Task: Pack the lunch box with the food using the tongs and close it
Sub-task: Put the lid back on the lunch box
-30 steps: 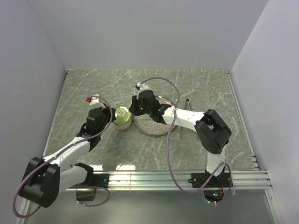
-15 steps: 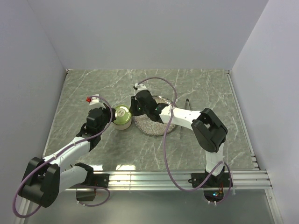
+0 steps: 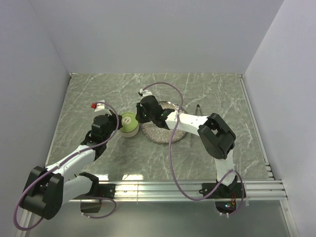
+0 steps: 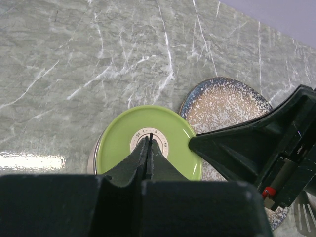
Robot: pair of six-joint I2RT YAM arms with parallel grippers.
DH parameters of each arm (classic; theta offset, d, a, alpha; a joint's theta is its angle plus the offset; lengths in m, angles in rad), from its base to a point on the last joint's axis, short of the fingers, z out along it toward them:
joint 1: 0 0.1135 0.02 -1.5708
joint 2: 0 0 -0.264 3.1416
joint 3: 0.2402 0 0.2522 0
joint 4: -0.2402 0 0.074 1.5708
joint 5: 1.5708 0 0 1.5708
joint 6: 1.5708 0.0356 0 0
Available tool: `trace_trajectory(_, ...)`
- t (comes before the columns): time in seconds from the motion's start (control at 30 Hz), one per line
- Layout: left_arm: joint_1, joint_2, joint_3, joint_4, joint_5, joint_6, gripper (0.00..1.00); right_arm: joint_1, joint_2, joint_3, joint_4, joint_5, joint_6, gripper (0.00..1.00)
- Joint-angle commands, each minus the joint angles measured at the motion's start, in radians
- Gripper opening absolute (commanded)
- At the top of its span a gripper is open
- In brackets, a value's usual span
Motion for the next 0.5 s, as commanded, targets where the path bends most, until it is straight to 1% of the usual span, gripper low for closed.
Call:
trace_trajectory(0.0, -0.002, -0.012, -0.001, 0.047, 0.007, 0.014, 0.01, 0.009, 0.010, 0.053, -0.035, 0.004, -0.016, 0.20)
trace_trajectory(0.1, -0.002, -0.015, -0.004, 0.047, 0.004, 0.014, 0.01, 0.008, 0.018, 0.057, -0.040, 0.000, -0.018, 0.16)
trace_trajectory(0.47, -0.002, -0.015, -0.004, 0.047, 0.006, 0.014, 0.01, 0.009, 0.010, 0.061, -0.057, -0.022, -0.025, 0.15)
